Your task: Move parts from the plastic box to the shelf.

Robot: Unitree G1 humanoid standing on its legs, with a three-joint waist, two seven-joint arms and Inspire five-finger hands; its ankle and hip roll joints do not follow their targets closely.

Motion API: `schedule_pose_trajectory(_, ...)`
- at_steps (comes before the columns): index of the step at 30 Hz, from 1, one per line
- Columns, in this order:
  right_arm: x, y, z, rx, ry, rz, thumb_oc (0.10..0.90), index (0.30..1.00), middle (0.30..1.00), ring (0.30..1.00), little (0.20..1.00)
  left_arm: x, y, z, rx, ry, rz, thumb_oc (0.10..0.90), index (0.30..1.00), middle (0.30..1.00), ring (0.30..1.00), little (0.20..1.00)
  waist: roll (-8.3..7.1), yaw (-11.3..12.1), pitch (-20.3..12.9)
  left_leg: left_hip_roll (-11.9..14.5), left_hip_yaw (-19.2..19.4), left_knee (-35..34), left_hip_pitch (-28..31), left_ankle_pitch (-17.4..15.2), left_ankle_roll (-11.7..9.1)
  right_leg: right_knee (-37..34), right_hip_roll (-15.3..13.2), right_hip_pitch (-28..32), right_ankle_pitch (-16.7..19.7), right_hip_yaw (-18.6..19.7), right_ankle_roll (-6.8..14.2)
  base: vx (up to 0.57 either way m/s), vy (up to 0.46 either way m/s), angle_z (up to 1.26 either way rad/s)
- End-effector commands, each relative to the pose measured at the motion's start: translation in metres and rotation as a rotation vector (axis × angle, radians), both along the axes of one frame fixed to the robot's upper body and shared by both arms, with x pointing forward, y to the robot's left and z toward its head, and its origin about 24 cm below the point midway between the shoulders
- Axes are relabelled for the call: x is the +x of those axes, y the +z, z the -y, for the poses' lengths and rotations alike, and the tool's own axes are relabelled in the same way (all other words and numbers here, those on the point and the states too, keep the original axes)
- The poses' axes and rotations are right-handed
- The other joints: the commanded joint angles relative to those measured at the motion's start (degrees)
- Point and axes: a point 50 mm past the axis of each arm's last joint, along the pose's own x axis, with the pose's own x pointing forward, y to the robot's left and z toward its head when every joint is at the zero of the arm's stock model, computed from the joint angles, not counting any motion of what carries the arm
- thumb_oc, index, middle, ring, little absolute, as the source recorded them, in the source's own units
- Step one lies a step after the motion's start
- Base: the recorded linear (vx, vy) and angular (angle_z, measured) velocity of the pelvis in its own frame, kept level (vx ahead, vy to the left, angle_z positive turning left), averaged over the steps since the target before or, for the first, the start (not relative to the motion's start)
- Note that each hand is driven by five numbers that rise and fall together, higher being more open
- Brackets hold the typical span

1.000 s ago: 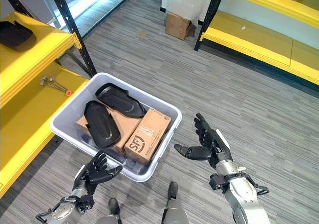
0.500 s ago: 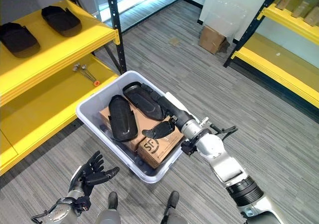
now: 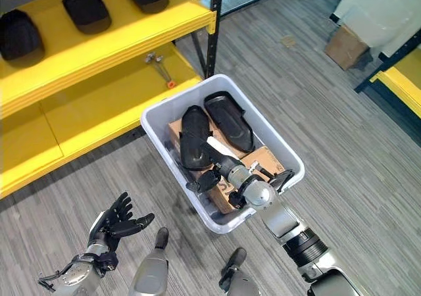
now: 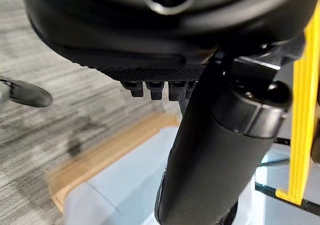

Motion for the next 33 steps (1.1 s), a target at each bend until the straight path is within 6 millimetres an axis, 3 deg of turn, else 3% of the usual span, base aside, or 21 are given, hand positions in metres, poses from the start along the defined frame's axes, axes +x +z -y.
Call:
schedule_pose_trajectory(1, 0.009, 0.055, -0.023, 0.017, 0.089, 0.244, 0.900, 1.000, 1.000, 1.000, 1.000, 0.016, 0.044, -0.014, 0.049, -0.008, 0.214, 0.900, 1.000, 1.000, 1.000, 1.000, -1.83, 0.2, -0.2, 2.3, -1.8, -0.2, -3.3, 1.7, -0.1, -0.4, -1.7, 8.0, -4.9, 0.8, 1.5, -0.03, 0.002, 0.23)
schedule_pose_trajectory(16, 0.019, 0.077, -0.017, -0.139, 0.067, 0.371, 0.900, 1.000, 1.000, 1.000, 1.000, 0.021, 0.049, -0.012, 0.056, -0.016, 0.234, 0.900, 1.000, 1.000, 1.000, 1.000, -1.57, 2.1, 3.0, 1.8, -3.8, 0.5, -6.3, 2.5, 0.1, 1.6, -2.3, 6.2, -5.7, -1.0, 0.9, -0.01, 0.007, 0.08)
schedule_pose_trajectory(26, 0.012, 0.095, -0.010, -0.190, 0.094, 0.434, 0.900, 1.000, 1.000, 1.000, 1.000, 0.021, 0.049, -0.011, 0.050, -0.005, 0.240, 0.900, 1.000, 1.000, 1.000, 1.000, -2.09, 1.6, 3.5, 1.7, -3.4, -0.6, -6.5, 3.0, -0.1, 0.9, -2.1, 5.6, -5.3, -1.0, 0.7, 0.00, 0.000, 0.00)
schedule_pose_trajectory(33, 0.014, 0.096, -0.009, -0.210, 0.092, 0.435, 0.900, 1.000, 1.000, 1.000, 1.000, 0.023, 0.049, -0.008, 0.040, -0.008, 0.242, 0.900, 1.000, 1.000, 1.000, 1.000, -2.39, 1.2, 3.8, 1.7, -3.0, -0.8, -6.2, 3.0, 0.0, 0.7, -2.1, 5.4, -5.1, -0.5, 0.6, 0.00, 0.000, 0.00)
